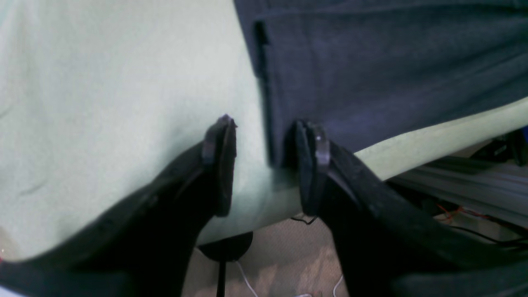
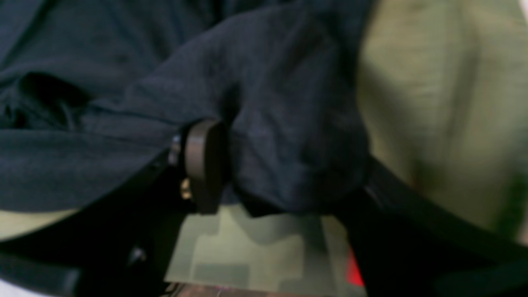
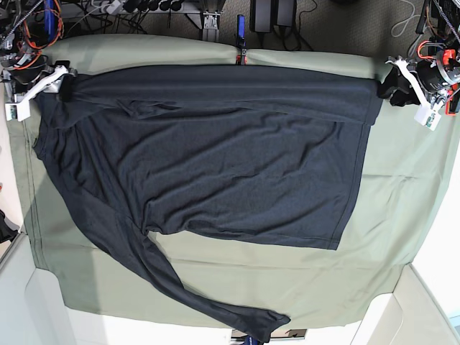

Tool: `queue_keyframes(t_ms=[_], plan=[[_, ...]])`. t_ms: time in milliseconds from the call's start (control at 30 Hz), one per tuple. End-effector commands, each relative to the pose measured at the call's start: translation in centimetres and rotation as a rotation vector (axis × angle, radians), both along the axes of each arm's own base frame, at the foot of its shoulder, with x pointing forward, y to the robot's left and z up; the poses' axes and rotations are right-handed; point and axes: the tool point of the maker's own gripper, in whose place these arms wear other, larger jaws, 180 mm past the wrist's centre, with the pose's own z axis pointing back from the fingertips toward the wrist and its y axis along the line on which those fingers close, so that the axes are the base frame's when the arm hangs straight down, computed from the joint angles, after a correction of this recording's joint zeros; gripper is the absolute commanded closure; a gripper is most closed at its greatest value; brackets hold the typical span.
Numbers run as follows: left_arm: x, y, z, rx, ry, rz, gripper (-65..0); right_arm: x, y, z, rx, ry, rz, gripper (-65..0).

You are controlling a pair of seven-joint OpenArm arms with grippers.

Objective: Fold the T-shirt properly
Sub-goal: 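Release the shoulders and open both grippers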

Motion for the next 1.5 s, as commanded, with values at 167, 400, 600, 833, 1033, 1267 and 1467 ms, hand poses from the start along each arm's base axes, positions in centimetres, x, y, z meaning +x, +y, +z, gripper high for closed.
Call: queue_keyframes(t_ms=[167,400,600,833,1033,1267,1467], plan=[[1.5,0.3,2.3,-0.039,-0.076,0.012,-27.3,1.1,-5.1,3.6,-0.107,-0.079,-0.062,-32.6],[3.4,-0.5,4.6,-0.040,-0.159,-0.018,-27.3,1.4,-5.4,4.0,-0.111,-0.090,-0.059,-32.6],[4.2,0.1,5.4,-0.010,-0.187,-0.030,-27.3,2.5,-6.7,5.1,-0.154,-0.158,-0.117,-32.6],[7.1,0.7,8.1,0.022,-0.273,-0.057,-27.3,8.2,-7.1,9.0,-0.134,-0.337,-0.152,-32.6],[9.7,0.3,8.7,0.036,-0.284,-0.110,-27.3,14.4,-8.2,8.8,-0.073,-0.369,-0.208,-32.6],[12.3,0.1,6.1,0.026,-0.234,-0.127,-27.4,20.3,-5.7,4.8,0.003,-0.270,-0.154,-32.6],[16.0,0.7,6.1,-0.001,-0.247,-0.092,-27.4,20.6,-1.6,1.4,0.001,-0.159,-0.027,-32.6]])
